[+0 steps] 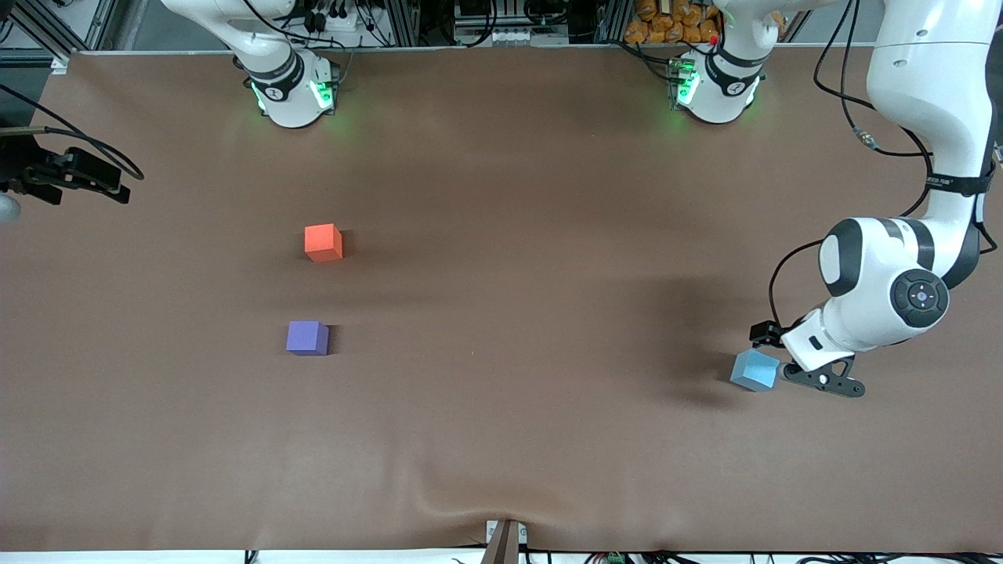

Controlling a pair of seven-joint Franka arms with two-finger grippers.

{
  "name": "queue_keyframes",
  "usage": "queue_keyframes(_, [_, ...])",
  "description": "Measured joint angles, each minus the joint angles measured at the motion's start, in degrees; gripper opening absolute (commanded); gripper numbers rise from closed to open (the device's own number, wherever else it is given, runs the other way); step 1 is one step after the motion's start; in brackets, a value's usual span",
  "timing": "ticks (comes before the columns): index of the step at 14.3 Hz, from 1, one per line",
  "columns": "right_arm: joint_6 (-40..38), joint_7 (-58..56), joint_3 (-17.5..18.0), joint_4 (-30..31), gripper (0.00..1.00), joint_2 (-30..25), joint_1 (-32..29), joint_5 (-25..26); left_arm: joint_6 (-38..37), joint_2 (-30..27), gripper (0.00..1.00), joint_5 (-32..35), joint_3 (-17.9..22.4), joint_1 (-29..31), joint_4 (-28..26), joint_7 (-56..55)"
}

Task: Place blue block between orange and purple blocks
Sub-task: 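Close the left gripper around the light blue block, then lift the light blue block and carry it toward the table middle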

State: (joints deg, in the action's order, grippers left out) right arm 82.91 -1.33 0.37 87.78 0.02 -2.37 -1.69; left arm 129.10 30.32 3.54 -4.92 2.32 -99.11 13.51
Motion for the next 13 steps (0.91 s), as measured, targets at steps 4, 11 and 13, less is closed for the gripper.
queue_keyframes(4, [0.00,0.00,0.00,0.00,1.00,0.00,0.00,0.00,3.05,1.98,1.00,0.32,-0.10,-0.11,-0.03,1.07])
queue_keyframes(11, [-0.01,0.00,0.00,0.00,1.00,0.00,0.00,0.00,5.02,4.73,1.00,0.34,-0.12,-0.05,0.07,1.31])
queue_keyframes(13, [-0.01,0.00,0.00,0.00,1.00,0.00,0.00,0.00,5.48,4.96,1.00,0.37,-0.12,-0.06,0.13,1.34])
